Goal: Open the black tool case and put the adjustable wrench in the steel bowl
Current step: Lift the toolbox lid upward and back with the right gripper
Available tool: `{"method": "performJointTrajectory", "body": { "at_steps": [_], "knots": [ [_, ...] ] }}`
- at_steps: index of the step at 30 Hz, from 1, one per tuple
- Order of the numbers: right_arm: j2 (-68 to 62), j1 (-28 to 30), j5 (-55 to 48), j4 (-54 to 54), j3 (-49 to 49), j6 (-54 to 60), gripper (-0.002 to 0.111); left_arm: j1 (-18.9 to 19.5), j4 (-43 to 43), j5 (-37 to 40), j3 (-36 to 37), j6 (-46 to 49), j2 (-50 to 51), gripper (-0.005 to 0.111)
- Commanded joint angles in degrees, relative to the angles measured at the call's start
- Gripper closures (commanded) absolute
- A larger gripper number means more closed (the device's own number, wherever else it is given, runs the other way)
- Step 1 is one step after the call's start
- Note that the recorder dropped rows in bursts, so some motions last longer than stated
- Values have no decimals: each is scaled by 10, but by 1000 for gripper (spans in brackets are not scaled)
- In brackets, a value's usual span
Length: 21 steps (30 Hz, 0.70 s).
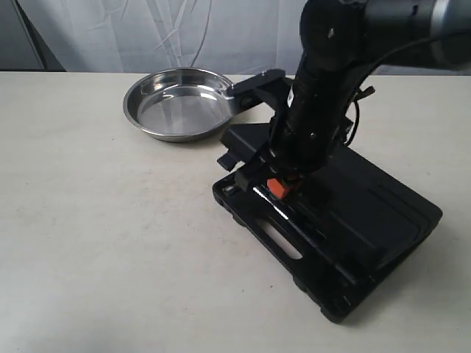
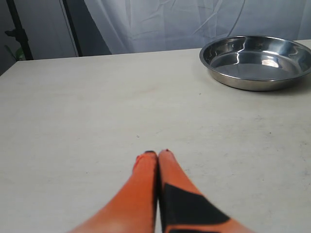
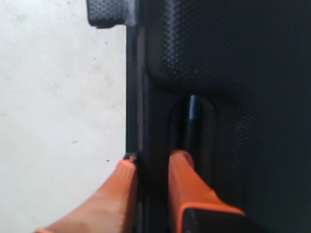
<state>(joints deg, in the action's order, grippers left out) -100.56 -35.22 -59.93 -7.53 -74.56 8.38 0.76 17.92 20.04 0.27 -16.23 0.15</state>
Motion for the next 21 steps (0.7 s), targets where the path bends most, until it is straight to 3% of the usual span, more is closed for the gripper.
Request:
{"method": "performJointTrajectory", "body": {
  "at_steps": [1, 8, 21],
  "knots": [
    [68, 4, -9, 39, -1, -5, 109, 2, 4, -6, -3, -1, -1, 107],
    [143, 51, -10, 254, -1, -100, 109, 2, 4, -6, -3, -1, -1, 107],
    [101, 203, 49, 365, -1, -124, 109, 2, 4, -6, -3, -1, -1, 107]
  ]
}}
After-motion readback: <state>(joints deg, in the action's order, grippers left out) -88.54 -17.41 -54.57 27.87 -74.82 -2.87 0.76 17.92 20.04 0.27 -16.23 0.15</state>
